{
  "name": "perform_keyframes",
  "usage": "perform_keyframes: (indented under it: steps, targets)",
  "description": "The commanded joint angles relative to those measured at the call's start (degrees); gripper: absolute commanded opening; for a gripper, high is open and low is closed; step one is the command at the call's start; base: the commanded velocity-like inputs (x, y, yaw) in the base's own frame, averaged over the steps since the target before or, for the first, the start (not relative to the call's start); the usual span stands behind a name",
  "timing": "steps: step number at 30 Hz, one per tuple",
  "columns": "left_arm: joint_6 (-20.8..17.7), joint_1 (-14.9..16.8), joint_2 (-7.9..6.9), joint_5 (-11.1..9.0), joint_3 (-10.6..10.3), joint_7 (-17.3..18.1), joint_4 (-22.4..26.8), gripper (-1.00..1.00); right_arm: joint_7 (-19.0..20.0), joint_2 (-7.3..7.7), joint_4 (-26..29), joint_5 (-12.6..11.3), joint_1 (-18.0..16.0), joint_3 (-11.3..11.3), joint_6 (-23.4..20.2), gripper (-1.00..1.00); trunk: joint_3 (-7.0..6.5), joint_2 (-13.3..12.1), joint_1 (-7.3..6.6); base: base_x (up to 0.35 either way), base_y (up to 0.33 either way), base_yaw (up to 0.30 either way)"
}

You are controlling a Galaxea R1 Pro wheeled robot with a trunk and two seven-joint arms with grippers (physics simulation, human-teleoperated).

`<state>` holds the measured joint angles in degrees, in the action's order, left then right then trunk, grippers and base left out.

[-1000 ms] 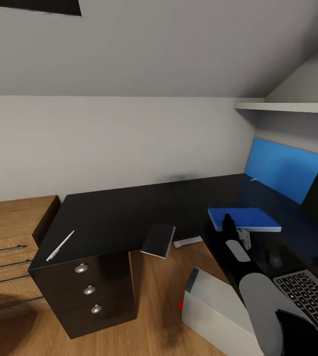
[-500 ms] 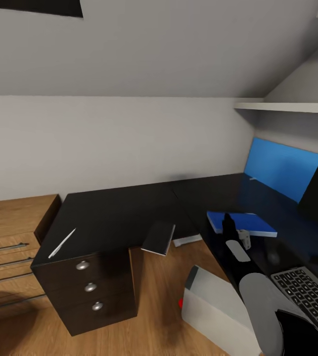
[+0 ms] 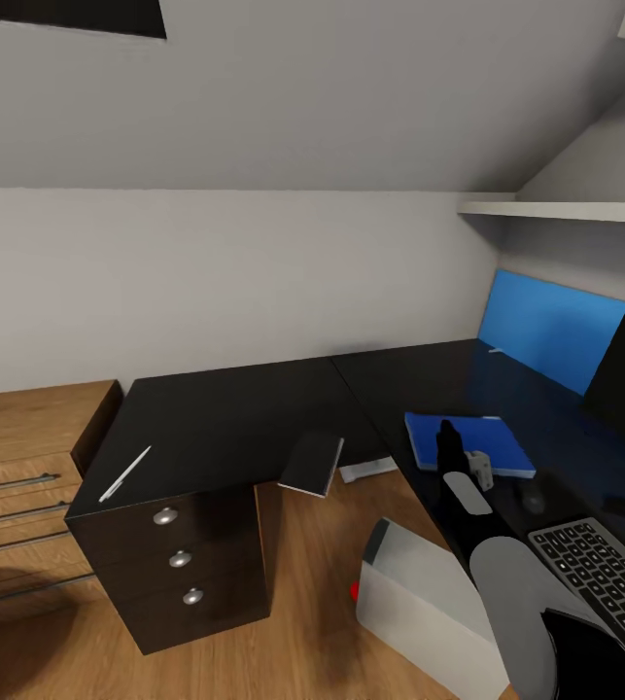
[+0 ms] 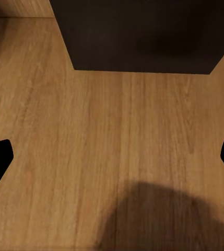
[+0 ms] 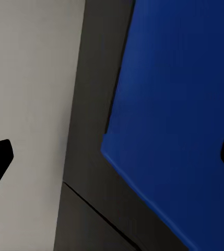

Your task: In the bedroom, organize the workspace by keeping the computer under the desk, ensuring the monitor is on the desk, placing the keyboard on the desk next to the monitor, placing the mouse on the desk next to the keyboard, moving the folder from the swivel chair onto the desk next to the mouse, stacking the notebook on top of the folder with the pen on top of the notebook, and positioning the swivel chair next to the desk.

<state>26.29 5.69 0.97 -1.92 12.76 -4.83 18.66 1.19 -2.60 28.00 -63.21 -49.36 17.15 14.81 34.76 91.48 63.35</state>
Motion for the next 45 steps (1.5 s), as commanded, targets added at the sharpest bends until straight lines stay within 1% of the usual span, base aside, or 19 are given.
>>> perform_keyframes:
  steps: [1,13,28,30,34,45]
  targets:
    - [0.17,0.03,0.00,-0.19,-0.09,-0.17,-0.02,1.00,0.13,-0.03,0.04,-0.60,-0.03,0.08,0.13,1.00,0.05,0.03,0.00,0.000,0.000,0.000]
    - [0.17,0.03,0.00,-0.19,-0.06,-0.18,-0.02,1.00,0.16,-0.03,0.04,-0.60,-0.03,0.08,0.13,1.00,0.05,0.03,0.00,-0.025,0.000,0.000]
    - [0.00,0.03,-0.09,-0.28,0.02,-0.18,-0.10,1.00,0.89,-0.67,0.53,-0.42,-0.03,-0.16,0.20,1.00,-2.64,-5.99,-3.30,-0.001,0.000,0.000]
    - [0.00,0.03,-0.09,-0.28,0.02,-0.18,-0.10,1.00,0.91,-1.13,0.59,-0.33,-0.03,-0.18,0.21,1.00,-2.64,-5.99,-3.30,0.000,0.000,0.000]
    - [0.02,0.03,-0.10,-0.22,0.04,-0.18,-0.11,1.00,0.91,-1.59,0.63,-0.21,-0.03,-0.18,0.25,1.00,-2.64,-5.99,-3.30,0.000,0.000,0.000]
    - [0.03,0.03,-0.09,-0.20,0.06,-0.18,-0.11,1.00,0.92,-2.05,0.65,-0.16,-0.03,-0.19,0.44,1.00,-2.66,-5.99,-3.30,0.000,0.000,0.012]
